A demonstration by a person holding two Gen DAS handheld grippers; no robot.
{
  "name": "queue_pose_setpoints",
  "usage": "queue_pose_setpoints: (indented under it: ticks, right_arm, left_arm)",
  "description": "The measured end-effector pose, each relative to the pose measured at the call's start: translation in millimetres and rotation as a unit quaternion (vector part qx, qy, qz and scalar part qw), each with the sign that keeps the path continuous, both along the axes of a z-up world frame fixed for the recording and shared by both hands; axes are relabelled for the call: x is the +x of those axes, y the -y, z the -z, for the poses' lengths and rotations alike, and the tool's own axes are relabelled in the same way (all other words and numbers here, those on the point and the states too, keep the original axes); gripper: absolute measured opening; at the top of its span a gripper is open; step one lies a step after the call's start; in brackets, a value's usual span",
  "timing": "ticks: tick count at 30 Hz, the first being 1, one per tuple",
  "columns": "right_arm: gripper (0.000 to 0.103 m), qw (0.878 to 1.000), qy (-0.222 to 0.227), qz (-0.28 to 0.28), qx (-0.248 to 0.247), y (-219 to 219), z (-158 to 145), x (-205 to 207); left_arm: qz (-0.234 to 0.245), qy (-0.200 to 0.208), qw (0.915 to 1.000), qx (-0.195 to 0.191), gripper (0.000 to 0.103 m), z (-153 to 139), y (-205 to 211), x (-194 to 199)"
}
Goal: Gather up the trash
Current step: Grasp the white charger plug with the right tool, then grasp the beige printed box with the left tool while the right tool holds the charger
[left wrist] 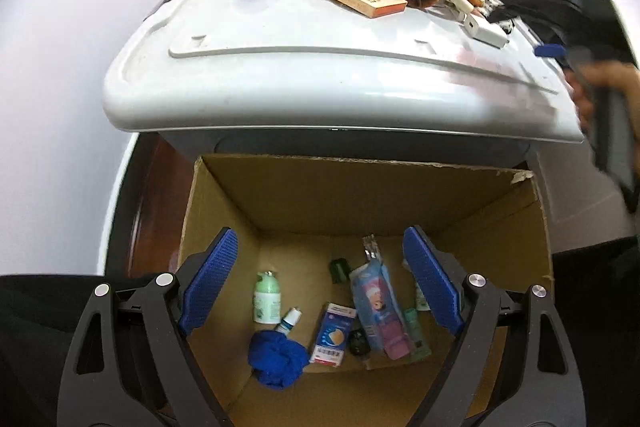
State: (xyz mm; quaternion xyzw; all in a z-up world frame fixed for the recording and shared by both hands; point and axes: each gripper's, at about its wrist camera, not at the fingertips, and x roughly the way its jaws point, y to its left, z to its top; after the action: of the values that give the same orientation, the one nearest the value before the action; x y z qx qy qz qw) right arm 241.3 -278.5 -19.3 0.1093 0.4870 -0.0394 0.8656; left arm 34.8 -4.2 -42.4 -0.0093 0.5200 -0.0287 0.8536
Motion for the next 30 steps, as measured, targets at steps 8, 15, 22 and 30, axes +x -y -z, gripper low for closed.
queue_pose_setpoints:
  ticks: [8, 15, 22, 30]
  right_arm:
    - [0.066, 0.997, -0.003, -0.032, -0.066, -25, 23, 21]
    - [0.066, 0.999, -0.007, -0.044, 0.009, -7, 9, 2]
    - [0.066, 0.995, 0.057, -0.029, 0.082, 42, -38, -35]
    - [0.066, 0.990, 0.058, -0.017, 0.131, 78, -42, -40]
  left_arm:
    - [-0.015, 0.004, 0.9999, -0.004, 0.083, -4, -1, 20]
    - [-0.047, 0.053, 0.9975, -0.003, 0.084, -35, 20, 88]
    - [-0.104, 0.038, 0.9935, -0.025, 0.087, -31, 63, 195]
    - [-0.149, 0.025, 0.9884, -0.013, 0.087, -6, 87, 242]
